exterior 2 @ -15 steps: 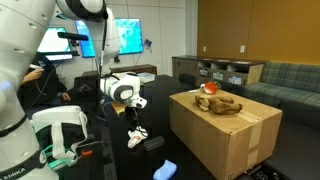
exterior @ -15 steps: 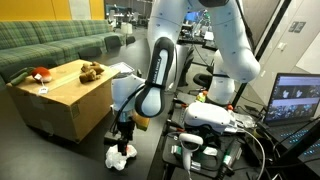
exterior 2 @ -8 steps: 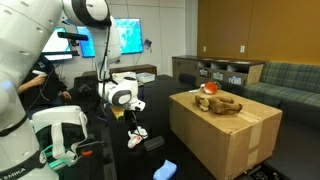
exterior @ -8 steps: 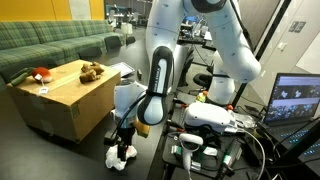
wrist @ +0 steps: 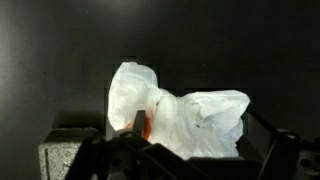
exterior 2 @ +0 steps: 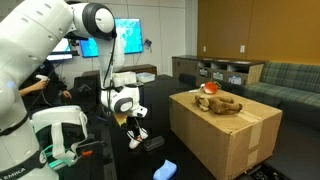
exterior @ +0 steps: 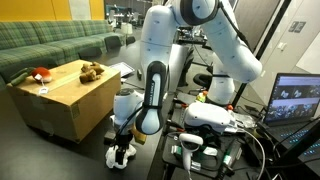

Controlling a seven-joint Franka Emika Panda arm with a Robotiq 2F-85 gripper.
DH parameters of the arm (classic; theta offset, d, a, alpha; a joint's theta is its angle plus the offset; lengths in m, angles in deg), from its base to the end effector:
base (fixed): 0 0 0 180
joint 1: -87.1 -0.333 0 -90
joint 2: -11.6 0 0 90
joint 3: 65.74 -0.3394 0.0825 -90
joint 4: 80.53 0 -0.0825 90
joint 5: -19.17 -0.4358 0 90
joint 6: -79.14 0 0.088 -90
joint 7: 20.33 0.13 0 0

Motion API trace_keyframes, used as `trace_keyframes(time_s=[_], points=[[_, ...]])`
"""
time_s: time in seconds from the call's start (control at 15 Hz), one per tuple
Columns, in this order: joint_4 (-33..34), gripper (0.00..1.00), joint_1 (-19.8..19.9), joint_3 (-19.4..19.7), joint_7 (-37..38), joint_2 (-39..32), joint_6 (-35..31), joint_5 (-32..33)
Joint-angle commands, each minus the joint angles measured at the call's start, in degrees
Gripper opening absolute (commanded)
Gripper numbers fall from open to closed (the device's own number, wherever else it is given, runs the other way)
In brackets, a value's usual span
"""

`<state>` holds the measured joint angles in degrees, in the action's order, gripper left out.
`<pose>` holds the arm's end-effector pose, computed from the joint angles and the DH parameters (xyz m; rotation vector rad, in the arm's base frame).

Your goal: Put the white towel on the table, the then moose on the box, then the blue sponge on the table, then the turnip plushie on the box, then the duster on the table, and lastly, the white cloth on the box

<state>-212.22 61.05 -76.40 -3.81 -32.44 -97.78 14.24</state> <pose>0.3964 0.3132 -0.0305 -2.9920 -0.3199 0.0537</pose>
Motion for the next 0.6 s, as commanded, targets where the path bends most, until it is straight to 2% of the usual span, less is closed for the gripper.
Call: trace_keyframes(time_s=[0.0, 0.13, 0.27, 0.53], points=[[3.92, 1.00, -4.13, 3.99, 0.46, -3.88, -2.46, -0.79], [5.75, 1.00, -5.62, 5.59, 0.79, -5.54, -1.44, -0.90], [6.81, 0.73, -5.81, 5.87, 0.63, -6.23, -0.18, -0.89], [6.49, 0.42, -2.57, 3.08, -1.06, -4.02, 4.01, -0.40]])
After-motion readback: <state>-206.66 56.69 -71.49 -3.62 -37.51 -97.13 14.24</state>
